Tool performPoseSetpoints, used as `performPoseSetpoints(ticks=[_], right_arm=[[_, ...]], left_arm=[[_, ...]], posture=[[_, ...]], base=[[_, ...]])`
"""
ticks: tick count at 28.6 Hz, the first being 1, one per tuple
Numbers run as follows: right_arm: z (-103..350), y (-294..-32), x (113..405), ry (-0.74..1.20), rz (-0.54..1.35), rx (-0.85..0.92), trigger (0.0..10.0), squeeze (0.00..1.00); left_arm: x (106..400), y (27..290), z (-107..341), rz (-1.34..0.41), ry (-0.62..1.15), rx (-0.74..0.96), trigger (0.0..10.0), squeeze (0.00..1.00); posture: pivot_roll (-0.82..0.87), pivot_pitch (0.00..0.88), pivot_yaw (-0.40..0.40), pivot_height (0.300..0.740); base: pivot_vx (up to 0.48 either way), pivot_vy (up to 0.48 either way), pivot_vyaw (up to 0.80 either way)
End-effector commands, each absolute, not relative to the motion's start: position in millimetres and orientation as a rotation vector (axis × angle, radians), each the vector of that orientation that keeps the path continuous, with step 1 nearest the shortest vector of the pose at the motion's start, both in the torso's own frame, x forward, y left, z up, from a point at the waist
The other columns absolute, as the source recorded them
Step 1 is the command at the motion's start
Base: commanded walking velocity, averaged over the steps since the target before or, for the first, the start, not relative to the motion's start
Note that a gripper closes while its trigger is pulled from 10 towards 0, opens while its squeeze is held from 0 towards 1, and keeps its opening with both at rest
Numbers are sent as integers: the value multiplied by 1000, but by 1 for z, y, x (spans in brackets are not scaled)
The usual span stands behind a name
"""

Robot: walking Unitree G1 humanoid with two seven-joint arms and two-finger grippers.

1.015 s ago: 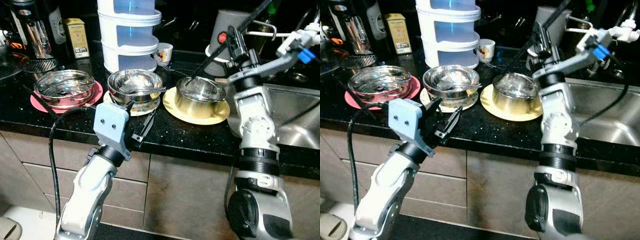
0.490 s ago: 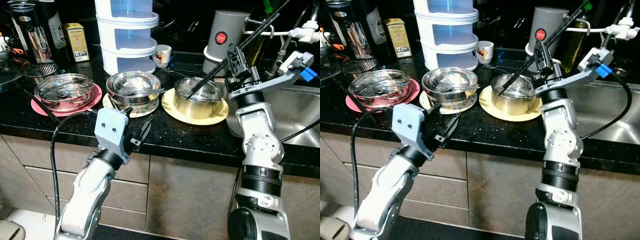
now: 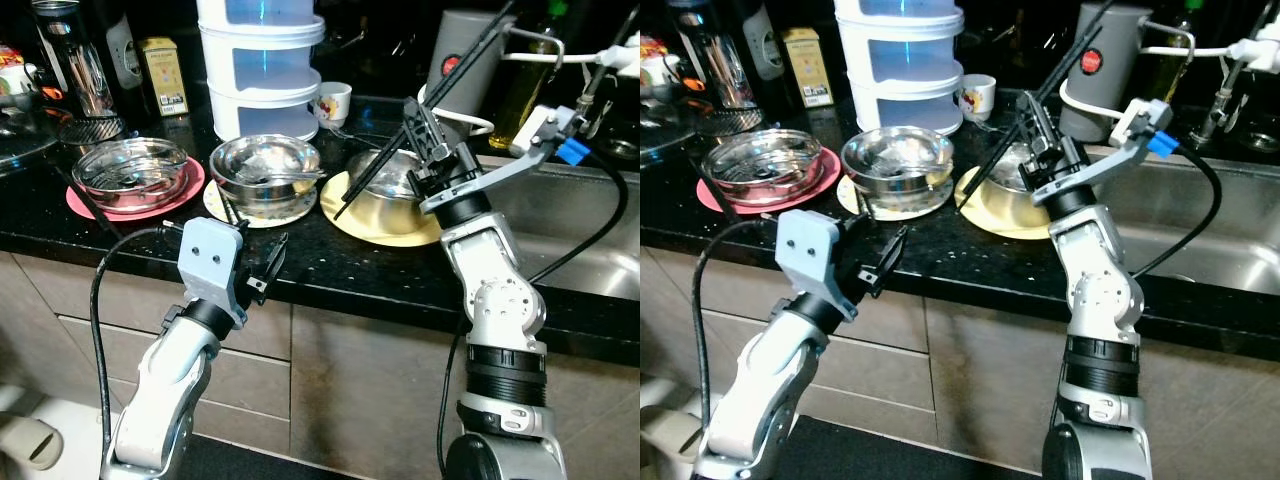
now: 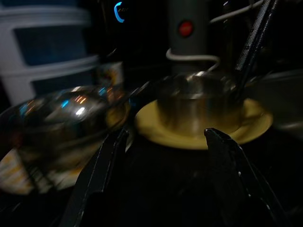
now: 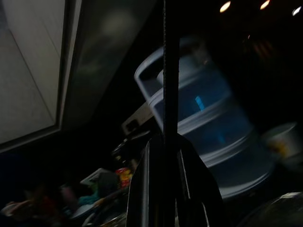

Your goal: Kitchen organization

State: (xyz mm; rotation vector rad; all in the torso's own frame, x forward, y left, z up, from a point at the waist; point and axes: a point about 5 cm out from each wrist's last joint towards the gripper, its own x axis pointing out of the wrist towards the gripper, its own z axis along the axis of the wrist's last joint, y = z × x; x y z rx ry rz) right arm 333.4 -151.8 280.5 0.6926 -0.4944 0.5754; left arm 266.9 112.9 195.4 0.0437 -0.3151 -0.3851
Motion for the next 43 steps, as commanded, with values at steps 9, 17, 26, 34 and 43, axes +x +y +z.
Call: performPoseSetpoints(ticks=[9, 17, 26, 34, 43], right_arm=[[280, -140, 331, -464, 615, 661, 10000, 0], [279, -138, 333, -438, 593, 629, 10000, 0], [279, -140, 335, -422, 555, 627, 10000, 0], [277, -139, 336, -391, 527, 571, 10000, 0], [272, -133, 338, -356, 502, 462, 10000, 0]], left_arm=[[270, 112, 196, -395, -324, 38, 10000, 0], [270, 112, 197, -393, -327, 37, 10000, 0], [270, 111, 197, -400, -329, 31, 10000, 0], [272, 112, 198, -387, -328, 17, 10000, 0], [269, 112, 190, -394, -298, 19, 10000, 0]], posture=[[-5, 0, -52, 740], [-6, 0, -52, 740], [-11, 0, -47, 740], [-13, 0, -45, 740], [-12, 0, -47, 740]], base=[[0, -385, 522], [0, -382, 0], [0, -373, -142], [0, -267, -195], [0, 0, -174]])
